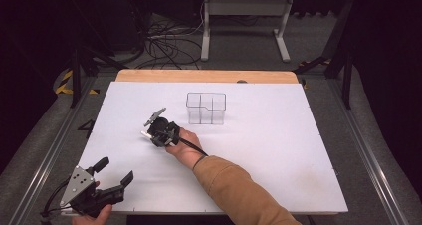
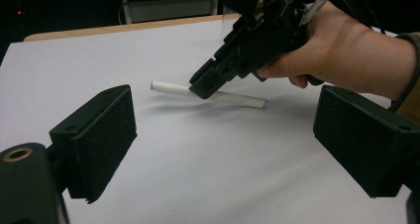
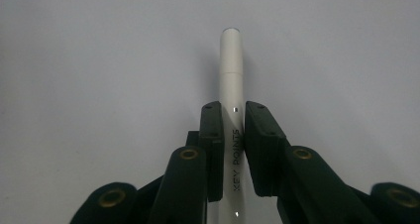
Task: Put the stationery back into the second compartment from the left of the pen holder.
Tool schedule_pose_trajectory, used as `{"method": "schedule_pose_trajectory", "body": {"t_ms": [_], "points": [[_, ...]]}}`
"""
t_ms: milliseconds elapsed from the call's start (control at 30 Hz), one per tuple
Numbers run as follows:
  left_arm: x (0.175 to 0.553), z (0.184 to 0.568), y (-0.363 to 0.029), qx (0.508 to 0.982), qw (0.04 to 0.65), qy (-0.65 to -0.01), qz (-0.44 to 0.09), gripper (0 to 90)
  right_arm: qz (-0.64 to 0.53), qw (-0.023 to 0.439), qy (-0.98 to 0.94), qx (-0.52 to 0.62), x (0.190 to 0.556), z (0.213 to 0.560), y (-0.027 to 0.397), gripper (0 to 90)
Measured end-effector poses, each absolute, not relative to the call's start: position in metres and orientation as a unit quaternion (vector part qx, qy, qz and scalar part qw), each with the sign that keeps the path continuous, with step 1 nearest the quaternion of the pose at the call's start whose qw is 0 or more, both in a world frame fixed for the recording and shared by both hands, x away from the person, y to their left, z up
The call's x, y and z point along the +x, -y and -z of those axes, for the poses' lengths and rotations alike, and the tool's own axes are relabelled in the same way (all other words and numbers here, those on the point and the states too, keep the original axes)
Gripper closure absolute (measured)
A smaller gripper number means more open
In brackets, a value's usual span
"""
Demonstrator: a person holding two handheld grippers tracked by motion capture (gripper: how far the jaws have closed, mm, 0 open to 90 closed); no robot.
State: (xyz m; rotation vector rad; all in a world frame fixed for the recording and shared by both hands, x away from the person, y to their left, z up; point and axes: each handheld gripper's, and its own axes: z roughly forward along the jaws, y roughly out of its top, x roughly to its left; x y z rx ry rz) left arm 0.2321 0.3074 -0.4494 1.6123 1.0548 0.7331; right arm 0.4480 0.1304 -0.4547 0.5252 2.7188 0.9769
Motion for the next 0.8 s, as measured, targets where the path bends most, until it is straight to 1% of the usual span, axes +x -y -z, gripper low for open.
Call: {"method": "schedule_pose_trajectory", "body": {"t_ms": [67, 800], "points": [[0.232, 0.449, -0.307, 0.671, 0.515, -0.439, -0.305, 10.4, -0.344, 0.101, -0.917, 0.173, 0.447, 0.447, -0.126, 79.3], [0.234, 0.449, -0.306, 0.673, 0.515, -0.435, -0.305, 10.3, -0.407, 0.088, -0.894, 0.167, 0.44, 0.409, -0.101, 79.4]]}}
